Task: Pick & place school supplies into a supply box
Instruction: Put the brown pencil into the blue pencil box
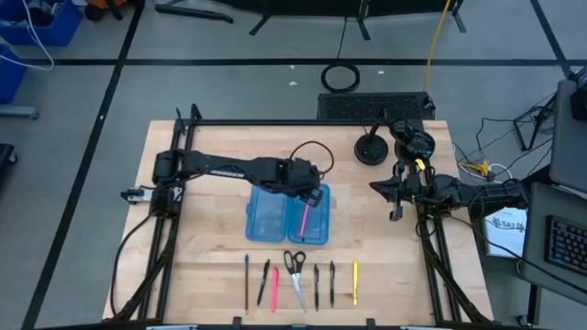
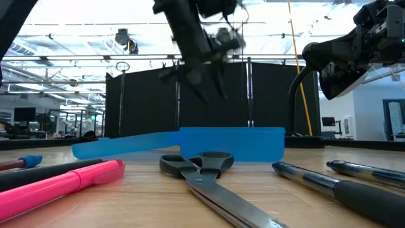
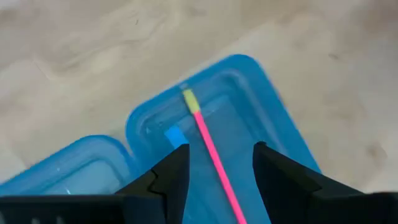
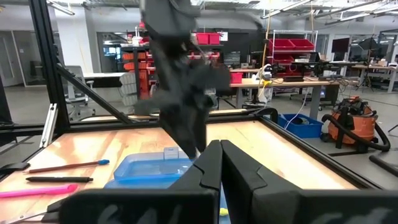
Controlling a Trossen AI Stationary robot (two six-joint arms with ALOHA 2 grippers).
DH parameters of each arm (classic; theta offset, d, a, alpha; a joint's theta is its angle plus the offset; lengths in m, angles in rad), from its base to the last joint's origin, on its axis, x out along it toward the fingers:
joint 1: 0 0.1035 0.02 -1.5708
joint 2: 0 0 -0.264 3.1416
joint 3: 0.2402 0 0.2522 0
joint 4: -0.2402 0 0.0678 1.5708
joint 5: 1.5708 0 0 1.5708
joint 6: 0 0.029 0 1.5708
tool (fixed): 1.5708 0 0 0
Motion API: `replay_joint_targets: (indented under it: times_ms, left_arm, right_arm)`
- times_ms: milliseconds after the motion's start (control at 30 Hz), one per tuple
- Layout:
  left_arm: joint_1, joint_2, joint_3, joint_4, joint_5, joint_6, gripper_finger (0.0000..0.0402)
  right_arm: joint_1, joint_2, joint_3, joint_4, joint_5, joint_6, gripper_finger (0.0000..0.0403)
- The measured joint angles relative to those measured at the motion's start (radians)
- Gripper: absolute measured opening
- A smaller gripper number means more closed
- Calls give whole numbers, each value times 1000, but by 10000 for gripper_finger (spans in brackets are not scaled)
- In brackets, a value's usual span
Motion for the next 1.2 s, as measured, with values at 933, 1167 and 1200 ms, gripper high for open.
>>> replay_joint_targets:
  times_ms: [933,1167,1200]
  left_arm:
    - [-460,-711,-565,-237,-685,-215,5]
    - [-464,-880,-992,486,-520,-140,3]
    - [-464,-880,-1027,539,-519,-156,3]
  right_arm:
    - [0,5,0,0,0,-4,0]
    - [0,5,0,0,1,-19,0]
    - [0,5,0,0,1,-19,0]
